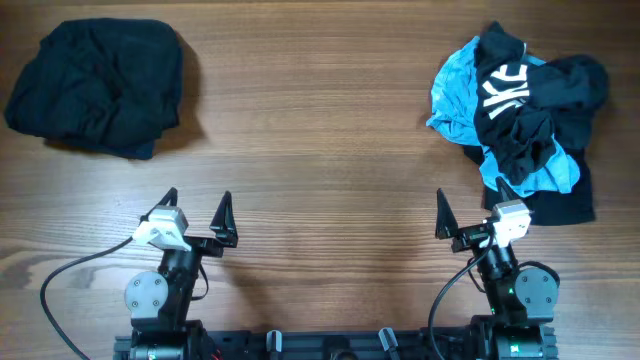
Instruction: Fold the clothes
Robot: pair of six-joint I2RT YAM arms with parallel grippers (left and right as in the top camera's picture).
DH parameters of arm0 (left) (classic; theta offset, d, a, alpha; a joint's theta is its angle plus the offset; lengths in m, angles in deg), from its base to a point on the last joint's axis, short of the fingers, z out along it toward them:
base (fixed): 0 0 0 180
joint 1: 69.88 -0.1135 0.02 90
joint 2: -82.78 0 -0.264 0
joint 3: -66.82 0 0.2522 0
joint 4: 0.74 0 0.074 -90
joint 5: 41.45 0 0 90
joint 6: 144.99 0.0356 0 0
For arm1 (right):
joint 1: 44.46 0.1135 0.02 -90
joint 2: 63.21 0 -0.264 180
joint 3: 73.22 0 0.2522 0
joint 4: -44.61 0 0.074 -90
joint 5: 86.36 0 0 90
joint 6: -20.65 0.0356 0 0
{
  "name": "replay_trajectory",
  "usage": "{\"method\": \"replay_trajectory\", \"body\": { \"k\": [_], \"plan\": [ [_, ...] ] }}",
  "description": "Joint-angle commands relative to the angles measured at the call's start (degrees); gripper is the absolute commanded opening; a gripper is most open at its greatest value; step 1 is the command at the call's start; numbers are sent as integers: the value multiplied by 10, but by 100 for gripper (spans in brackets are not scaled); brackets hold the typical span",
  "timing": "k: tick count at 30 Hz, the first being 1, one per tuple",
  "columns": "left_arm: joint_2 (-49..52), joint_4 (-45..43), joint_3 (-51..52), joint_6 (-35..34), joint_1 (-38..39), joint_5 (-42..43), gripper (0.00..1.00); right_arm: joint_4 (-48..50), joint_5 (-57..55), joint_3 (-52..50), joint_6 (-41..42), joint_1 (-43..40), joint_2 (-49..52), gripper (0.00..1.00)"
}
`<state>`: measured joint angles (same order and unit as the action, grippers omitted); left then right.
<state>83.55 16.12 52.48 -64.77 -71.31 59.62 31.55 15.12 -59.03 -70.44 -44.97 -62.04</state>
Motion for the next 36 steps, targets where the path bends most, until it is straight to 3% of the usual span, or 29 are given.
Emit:
{"method": "replay_trajectory", "body": {
  "k": [1, 8, 13, 19, 23, 27, 30, 36],
  "plan": [
    [-4, 2, 3, -3, 5, 11, 100, 1, -10, -1, 11, 2, -2, 100],
    [-4, -7, 3, -3, 5, 18, 100, 1, -46, -1, -23, 2, -2, 100],
    [-4, -42, 1, -21, 5, 107, 100, 70, 67, 5, 9, 2, -2, 100],
    [41, -19, -82, -41, 5, 103, 100, 54, 62, 106, 12, 2, 44, 100],
    [197, 43, -229, -40, 5, 98, 100, 20, 62, 250, 10, 2, 182, 100],
    [384, 150, -426, -39, 5, 129, 100, -83, 62, 433, 10, 2, 338, 100],
    [557, 313, -654, -21, 5, 151, 100, -226, 66, 636, -26, 2, 483, 100],
    [758, 526, -928, 6, 5, 148, 100, -488, 66, 933, -120, 2, 688, 100]
  ]
}}
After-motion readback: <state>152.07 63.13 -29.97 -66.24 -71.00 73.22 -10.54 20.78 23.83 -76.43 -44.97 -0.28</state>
